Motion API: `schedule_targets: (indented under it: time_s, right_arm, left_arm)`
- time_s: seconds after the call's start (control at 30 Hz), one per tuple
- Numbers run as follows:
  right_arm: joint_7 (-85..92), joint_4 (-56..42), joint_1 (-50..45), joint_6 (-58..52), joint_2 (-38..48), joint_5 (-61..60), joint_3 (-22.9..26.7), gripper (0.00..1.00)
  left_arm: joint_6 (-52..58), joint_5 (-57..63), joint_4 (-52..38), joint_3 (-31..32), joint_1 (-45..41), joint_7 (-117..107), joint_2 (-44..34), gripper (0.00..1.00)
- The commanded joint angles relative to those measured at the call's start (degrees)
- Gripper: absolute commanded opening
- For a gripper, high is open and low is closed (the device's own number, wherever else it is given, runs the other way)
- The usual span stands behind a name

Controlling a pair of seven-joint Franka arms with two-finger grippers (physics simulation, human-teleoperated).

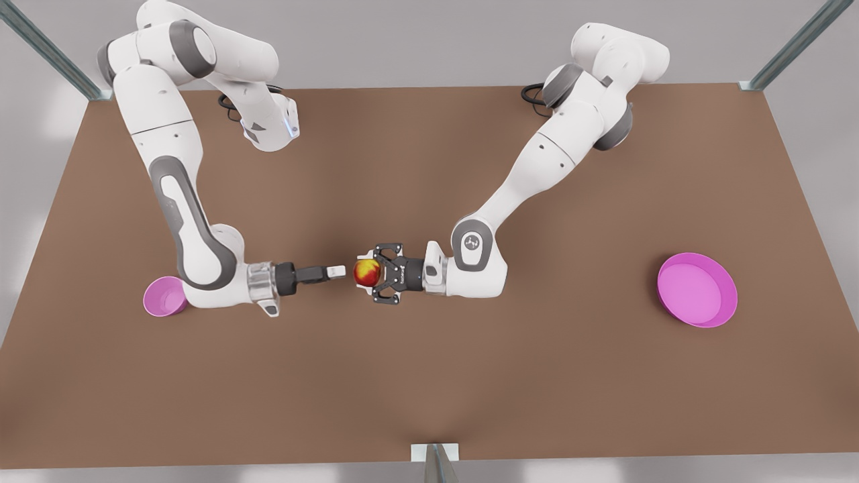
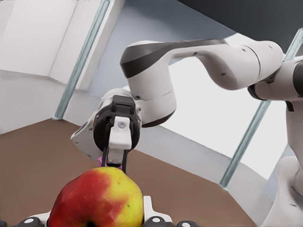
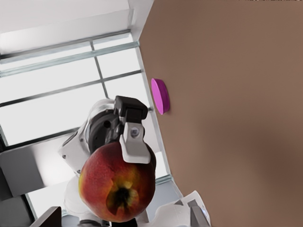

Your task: Use the left arm to pick up the apple from the plate, transfer it to the gripper of the right arm, and then use the right arm to place it into the bowl

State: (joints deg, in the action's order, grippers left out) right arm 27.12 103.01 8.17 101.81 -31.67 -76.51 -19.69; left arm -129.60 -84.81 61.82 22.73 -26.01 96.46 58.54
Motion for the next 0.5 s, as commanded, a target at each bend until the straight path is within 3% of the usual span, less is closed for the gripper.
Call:
schedule_targets:
  time_s: [0.0, 0.47]
  right_arm:
    - [18.76, 0.26, 0.27, 1.64, 0.12, -1.36, -0.61, 1.00]
    - [22.02, 0.96, -1.75, 8.32, -1.29, -4.79, -2.81, 1.00]
  left_arm:
    - [0.75, -0.36, -0.03, 0.04, 0.00, 14.11, -0.01, 0.58]
    - [0.67, -0.80, -0.03, 0.04, -0.09, 15.25, 0.43, 0.58]
